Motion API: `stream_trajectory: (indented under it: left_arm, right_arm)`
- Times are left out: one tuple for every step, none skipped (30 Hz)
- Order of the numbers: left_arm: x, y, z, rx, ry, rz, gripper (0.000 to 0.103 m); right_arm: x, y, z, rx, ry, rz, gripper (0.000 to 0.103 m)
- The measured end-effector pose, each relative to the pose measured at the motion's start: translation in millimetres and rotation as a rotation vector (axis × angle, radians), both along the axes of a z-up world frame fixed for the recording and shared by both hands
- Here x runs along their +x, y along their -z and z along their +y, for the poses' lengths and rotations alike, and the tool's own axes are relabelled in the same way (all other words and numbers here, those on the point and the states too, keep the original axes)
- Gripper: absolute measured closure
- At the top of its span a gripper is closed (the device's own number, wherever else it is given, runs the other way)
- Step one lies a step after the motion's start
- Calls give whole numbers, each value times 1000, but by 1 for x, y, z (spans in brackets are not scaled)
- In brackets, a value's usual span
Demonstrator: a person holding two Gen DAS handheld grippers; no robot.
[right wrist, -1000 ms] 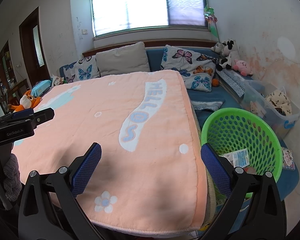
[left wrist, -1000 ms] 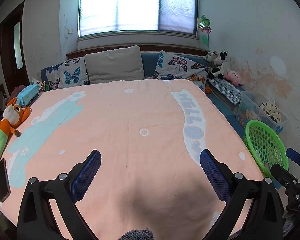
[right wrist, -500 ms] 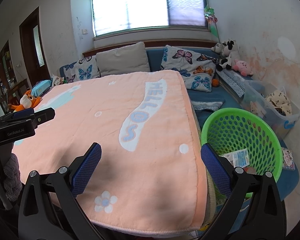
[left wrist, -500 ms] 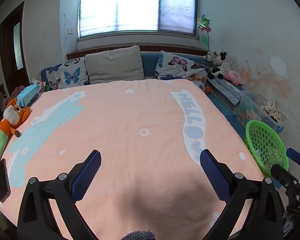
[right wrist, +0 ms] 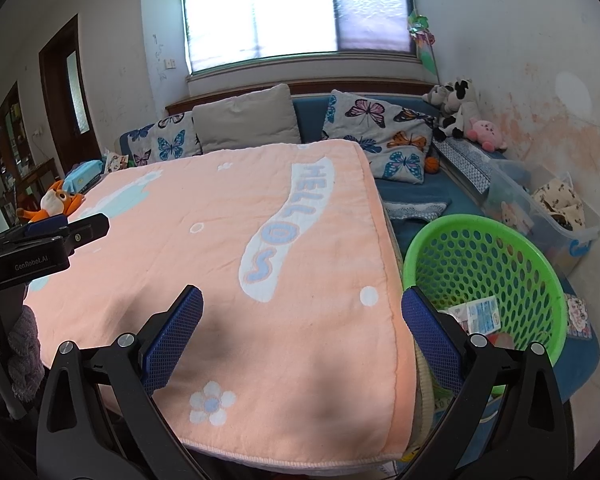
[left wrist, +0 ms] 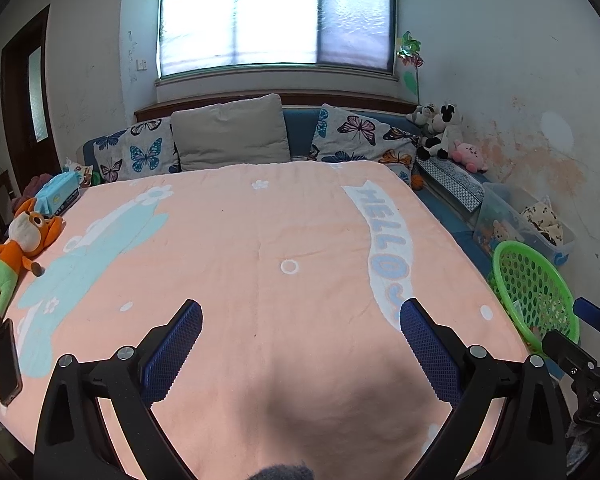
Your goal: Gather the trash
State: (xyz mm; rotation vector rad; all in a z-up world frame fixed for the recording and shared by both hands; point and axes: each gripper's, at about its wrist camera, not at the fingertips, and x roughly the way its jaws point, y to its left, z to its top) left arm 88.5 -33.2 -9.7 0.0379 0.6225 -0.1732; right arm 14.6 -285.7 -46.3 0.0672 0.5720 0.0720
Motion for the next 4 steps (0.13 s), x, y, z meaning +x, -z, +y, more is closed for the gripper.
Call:
stream_trajectory:
  left_arm:
    - [0,0,0,-1,-1,2,7]
    - [1,0,0,-1,-2,4,7]
    - [1,0,-1,0,-3,4,7]
    - [1,1,-1,-1,-3,5,7]
  right_arm:
    - [0,0,0,-1,1,-1,4]
    - [0,0,0,-1,1,-1,4]
    - [0,0,0,0,1,-1,4]
    - [0,0,1,1,1,-1,4]
